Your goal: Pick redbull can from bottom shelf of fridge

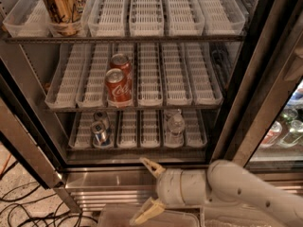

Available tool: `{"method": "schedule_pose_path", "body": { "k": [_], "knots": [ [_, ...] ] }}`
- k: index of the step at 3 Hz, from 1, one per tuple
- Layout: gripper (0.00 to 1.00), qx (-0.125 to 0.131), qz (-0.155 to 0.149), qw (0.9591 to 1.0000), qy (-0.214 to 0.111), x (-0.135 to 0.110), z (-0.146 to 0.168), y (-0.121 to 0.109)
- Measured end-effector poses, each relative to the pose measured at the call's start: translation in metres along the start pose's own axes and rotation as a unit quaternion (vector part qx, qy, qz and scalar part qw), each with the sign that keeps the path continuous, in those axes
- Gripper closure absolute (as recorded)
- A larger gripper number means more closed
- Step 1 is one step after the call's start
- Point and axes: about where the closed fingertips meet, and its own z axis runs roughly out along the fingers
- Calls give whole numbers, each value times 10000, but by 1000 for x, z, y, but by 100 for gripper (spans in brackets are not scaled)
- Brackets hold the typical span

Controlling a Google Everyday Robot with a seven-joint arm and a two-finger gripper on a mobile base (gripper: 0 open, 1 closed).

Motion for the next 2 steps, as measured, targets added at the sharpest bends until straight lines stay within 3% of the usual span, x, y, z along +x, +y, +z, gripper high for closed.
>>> {"method": "schedule_pose_path", "body": {
  "k": [1, 2],
  "knots": [
    [0, 237, -229, 9992, -233, 17, 38, 7],
    [0, 576, -390, 9957, -612, 9, 75, -8]
  ]
}}
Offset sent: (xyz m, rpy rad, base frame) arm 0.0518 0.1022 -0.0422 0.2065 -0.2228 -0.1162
